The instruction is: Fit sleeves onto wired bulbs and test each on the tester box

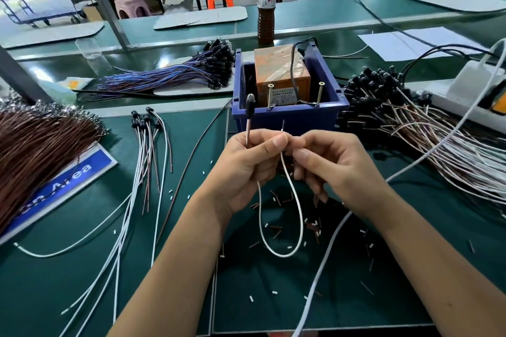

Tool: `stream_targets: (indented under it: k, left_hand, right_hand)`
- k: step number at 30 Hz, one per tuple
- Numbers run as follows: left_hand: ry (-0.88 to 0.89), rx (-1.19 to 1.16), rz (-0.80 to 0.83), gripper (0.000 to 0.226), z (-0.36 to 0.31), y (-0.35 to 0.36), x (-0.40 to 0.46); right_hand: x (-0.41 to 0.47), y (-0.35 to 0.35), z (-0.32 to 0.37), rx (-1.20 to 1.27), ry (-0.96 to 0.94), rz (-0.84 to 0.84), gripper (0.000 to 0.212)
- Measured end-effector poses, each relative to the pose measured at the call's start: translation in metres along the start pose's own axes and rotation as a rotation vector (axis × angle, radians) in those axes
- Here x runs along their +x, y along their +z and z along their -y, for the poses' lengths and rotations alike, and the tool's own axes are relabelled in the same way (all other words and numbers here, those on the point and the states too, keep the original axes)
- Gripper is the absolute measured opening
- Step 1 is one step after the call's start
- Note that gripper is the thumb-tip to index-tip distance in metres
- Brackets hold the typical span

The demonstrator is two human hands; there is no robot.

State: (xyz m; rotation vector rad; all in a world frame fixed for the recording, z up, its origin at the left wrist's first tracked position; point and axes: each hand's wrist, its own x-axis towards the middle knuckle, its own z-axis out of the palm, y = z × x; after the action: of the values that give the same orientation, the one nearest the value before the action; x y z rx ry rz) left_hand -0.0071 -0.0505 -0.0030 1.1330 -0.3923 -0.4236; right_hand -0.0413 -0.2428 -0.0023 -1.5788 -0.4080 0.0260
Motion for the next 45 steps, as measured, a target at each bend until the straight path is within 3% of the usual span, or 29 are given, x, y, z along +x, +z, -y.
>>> stream_targets:
  k: [7, 12, 24, 26, 28, 30, 33, 36, 39, 45]
  left_hand:
    - [-0.135, -0.062, 0.183, 0.028, -0.003, -0.010, -0.003]
    - [-0.197, -0.043, 0.221, 0.029, 0.002, -0.008, -0.001]
    - [-0.262, -0.155, 0.117, 0.025, 0.004, -0.010, 0.002]
    - [-0.253, -0.150, 0.095, 0.019, 0.004, -0.009, 0.001]
    - [-0.222, -0.124, 0.051, 0.005, 0.002, -0.010, 0.001]
    - [-0.155, -0.124, -0.022, 0.008, 0.001, -0.008, 0.002]
    - [-0.024, -0.092, -0.126, 0.011, 0.003, -0.002, 0.005]
    - [0.040, -0.053, -0.175, 0.013, 0.006, 0.003, 0.004]
    - [0.123, -0.027, -0.190, 0.013, 0.008, 0.005, 0.005]
    - [0.336, 0.063, -0.274, 0.009, 0.005, 0.009, 0.005]
  right_hand:
    - [0.002, 0.003, 0.002, 0.428, 0.081, 0.053, 0.029]
    - [0.003, 0.003, 0.001, 0.230, 0.076, -0.014, 0.018]
    - [0.006, 0.000, -0.004, 0.146, 0.033, -0.176, 0.012]
    - [0.007, -0.004, -0.004, 0.225, 0.020, -0.299, 0.010]
    - [0.009, -0.012, -0.003, 0.295, 0.013, -0.431, 0.011]
    - [0.008, -0.011, -0.005, 0.243, 0.026, -0.411, 0.016]
    - [0.007, 0.004, -0.008, 0.283, 0.134, -0.127, 0.044]
    - [0.006, 0.014, -0.008, 0.257, 0.158, 0.025, 0.042]
    - [0.005, 0.013, -0.007, 0.199, 0.123, -0.071, 0.024]
    - [0.005, 0.007, 0.000, 0.066, -0.089, -0.268, 0.018]
